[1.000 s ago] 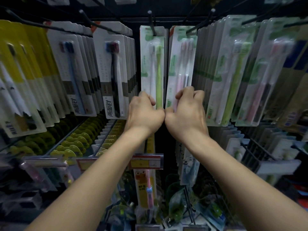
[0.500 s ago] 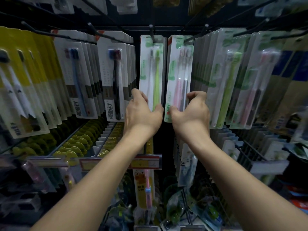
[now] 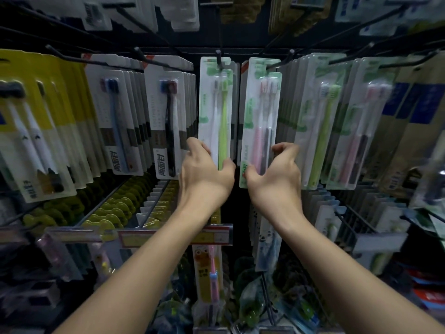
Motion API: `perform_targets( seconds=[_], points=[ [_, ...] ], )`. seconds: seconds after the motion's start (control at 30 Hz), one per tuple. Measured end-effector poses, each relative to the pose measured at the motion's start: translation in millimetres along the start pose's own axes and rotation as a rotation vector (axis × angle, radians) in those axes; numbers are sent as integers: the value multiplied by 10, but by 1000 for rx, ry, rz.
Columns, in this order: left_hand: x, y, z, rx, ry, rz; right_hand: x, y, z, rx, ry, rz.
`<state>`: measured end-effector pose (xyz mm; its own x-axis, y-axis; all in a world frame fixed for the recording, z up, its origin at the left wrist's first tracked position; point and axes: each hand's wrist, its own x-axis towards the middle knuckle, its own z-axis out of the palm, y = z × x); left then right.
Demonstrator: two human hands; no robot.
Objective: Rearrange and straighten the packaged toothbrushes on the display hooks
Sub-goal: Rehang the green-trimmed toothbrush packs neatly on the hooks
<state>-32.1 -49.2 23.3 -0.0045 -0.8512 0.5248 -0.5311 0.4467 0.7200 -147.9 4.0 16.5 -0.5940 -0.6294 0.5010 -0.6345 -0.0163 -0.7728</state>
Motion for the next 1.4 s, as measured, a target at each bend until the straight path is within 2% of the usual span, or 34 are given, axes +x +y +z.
perform_targets(
  seconds=[0.6,0.93,1.4],
  points=[
    [-328,-58,-180,-16,14,43,-177,6,-141,-7,12,-99],
    [-494,-134,-201,-35,95,102,-289,41,-168,-44,51,-145],
    [-643,-177,-238,-96,129,113,-333,112,-225,-51,50,-194]
  ],
)
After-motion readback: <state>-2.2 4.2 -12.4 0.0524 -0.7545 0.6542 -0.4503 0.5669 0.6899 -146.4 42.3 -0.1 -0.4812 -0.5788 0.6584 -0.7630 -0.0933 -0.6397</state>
